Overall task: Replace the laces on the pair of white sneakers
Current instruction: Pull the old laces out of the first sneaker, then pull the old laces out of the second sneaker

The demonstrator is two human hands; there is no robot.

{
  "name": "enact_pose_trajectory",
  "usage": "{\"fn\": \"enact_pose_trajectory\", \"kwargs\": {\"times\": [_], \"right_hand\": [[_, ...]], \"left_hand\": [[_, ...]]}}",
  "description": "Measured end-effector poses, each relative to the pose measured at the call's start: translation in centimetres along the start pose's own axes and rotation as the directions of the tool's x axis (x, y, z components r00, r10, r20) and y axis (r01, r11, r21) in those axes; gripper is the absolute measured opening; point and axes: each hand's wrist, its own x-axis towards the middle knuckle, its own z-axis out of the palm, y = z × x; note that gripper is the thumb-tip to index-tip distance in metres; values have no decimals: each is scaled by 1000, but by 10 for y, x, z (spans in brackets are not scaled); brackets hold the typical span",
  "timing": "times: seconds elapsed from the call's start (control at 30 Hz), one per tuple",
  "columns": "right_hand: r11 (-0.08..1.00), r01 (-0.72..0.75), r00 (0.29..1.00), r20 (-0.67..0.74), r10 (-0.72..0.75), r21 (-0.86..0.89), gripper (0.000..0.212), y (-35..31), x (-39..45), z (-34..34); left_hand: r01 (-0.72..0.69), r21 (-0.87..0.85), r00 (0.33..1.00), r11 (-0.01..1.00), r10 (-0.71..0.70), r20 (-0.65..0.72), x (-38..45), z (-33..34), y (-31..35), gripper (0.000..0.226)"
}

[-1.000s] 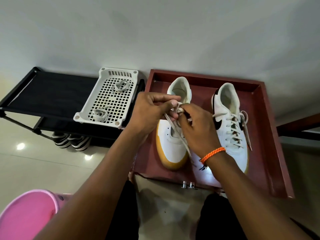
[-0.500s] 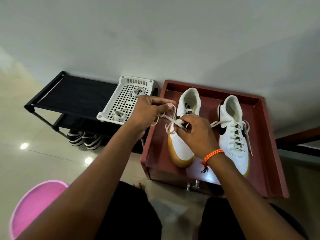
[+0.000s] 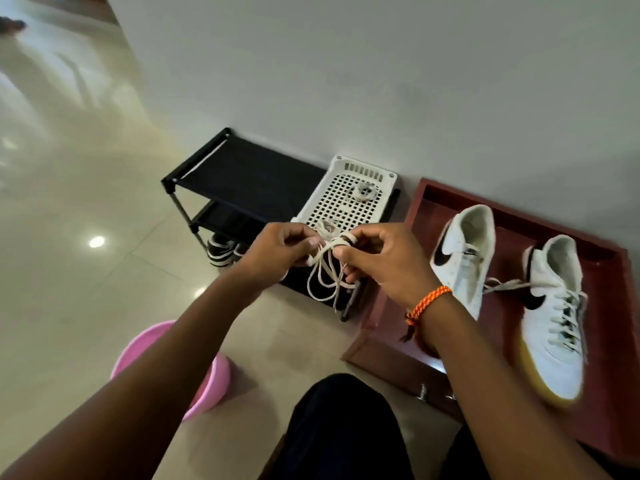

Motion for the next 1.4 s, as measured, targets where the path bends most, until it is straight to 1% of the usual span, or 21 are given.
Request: {"fn": "enact_pose_trajectory", "kwargs": {"times": [0.07,0.13,0.17,0.2,0.27,0.37,0.43,0.5,0.6,0.7,0.8,0.83,0.9,0.97,1.03,1.07,1.13,1.2,1.23,1.3,1.4], "right_hand": [[993,-32,997,67,25,111,7,-8,9,29],[979,-82,991,116,61,189,9,-12,18,64],[973,-109,989,123,85,202,7,-10,21,78],[969,-137,985,130,112,207,6,-5,26,93],[966,-195,974,146,171,171,7,9,34,130],[958,-278,952,153,264,71,9,35,38,178],[944,-330,931,170,323,9,5,50,39,210],[929,-369,910,187,370,-41,4,63,38,235],[914,-390,896,185,404,-112,8,78,36,273],[904,-376,894,179,411,-202,11,94,33,305],[895,-353,870,256,421,-272,5,106,29,331],[889,-340,854,295,428,-306,11,108,26,337],[872,-286,822,367,436,-397,32,110,21,343],[864,-249,807,399,435,-438,48,113,19,341],[862,-256,810,388,438,-438,51,114,19,331],[859,-270,814,375,445,-435,46,113,20,324],[857,-301,816,352,458,-418,29,109,24,306],[871,-338,827,330,456,-358,15,99,27,282],[882,-348,841,311,443,-317,13,93,29,266],[909,-331,879,269,395,-253,14,81,28,235],[941,-302,927,183,327,-153,14,66,23,188]], "left_hand": [[26,-114,1000,993,-27,-5,-16,-15,-17,15],[95,-293,995,951,-100,0,-34,-35,-36,16],[137,-378,990,916,-133,36,-41,-40,-46,27],[177,-434,984,883,-162,71,-51,-47,-56,41],[254,-503,964,826,-259,61,-72,-61,-82,61],[319,-604,920,730,-393,11,-98,-76,-113,71],[338,-665,871,666,-488,-46,-113,-89,-140,68],[351,-699,810,623,-576,-106,-125,-100,-164,64],[333,-751,695,570,-687,-213,-140,-119,-195,57],[348,-729,580,590,-746,-327,-150,-131,-209,49],[327,-747,500,579,-776,-384,-157,-140,-226,43],[315,-755,481,575,-783,-396,-160,-141,-228,38],[312,-752,440,581,-790,-427,-162,-139,-223,29],[322,-718,391,617,-777,-492,-162,-135,-216,23],[326,-663,336,674,-738,-585,-162,-130,-211,17],[320,-643,323,696,-718,-616,-161,-128,-210,16],[313,-608,343,729,-684,-644,-158,-120,-206,15],[323,-564,394,759,-650,-649,-152,-107,-193,14],[330,-530,428,781,-625,-653,-146,-98,-183,15],[304,-454,531,837,-545,-649,-130,-80,-160,21],[238,-413,680,879,-454,-576,-102,-49,-120,26]]}}
